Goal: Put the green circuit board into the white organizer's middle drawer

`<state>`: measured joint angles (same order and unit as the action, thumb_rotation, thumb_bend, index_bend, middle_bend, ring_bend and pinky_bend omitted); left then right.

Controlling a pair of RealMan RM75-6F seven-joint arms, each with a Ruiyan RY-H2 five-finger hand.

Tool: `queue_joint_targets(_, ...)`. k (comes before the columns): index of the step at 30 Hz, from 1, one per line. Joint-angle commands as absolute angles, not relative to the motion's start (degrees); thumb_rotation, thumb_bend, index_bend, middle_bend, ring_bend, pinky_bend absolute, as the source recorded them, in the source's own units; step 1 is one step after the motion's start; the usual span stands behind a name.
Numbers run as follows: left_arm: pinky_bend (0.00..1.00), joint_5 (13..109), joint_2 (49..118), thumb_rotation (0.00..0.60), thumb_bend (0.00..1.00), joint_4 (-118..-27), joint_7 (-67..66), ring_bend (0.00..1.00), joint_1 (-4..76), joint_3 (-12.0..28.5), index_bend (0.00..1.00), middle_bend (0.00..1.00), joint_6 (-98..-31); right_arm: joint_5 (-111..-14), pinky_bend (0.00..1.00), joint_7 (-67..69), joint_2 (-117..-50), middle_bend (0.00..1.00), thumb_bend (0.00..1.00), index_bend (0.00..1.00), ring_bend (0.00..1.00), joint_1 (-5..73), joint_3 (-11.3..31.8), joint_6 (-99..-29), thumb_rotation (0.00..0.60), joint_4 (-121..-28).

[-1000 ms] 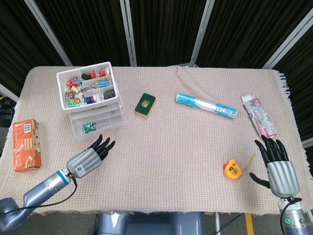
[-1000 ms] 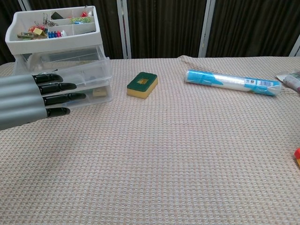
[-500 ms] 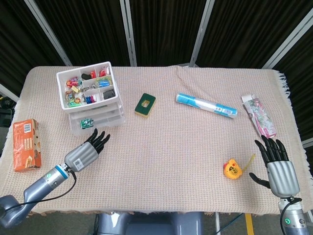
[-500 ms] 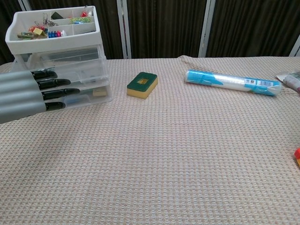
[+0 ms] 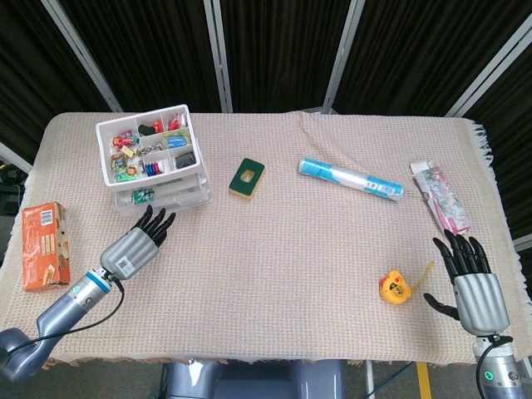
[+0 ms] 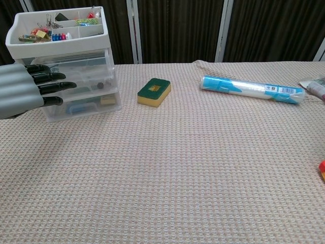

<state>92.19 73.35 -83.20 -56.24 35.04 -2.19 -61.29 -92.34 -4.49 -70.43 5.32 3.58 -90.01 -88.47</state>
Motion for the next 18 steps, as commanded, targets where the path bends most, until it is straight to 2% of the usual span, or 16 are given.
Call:
queue_joint_targets(1, 0.15, 91.17, 73.61, 0.6, 1.0, -82.14, -55.36, 0.06, 34.83, -1.49, 0.26, 0.02, -61.19, -92.36, 0.0, -4.5, -70.43, 0.0, 0.0, 0.09, 0.0, 5.34, 3.58, -89.99, 0.6, -88.48)
queue_joint_targets(18, 0.15, 85.31, 74.76, 0.6, 1.0, -77.5, -54.07, 0.06, 34.38, 0.9, 0.25, 0.02, -59.69, -92.34, 0.0, -4.52, -70.42, 0.0, 0.0, 0.09, 0.0, 5.38, 3.53, -89.85, 0.6, -88.54)
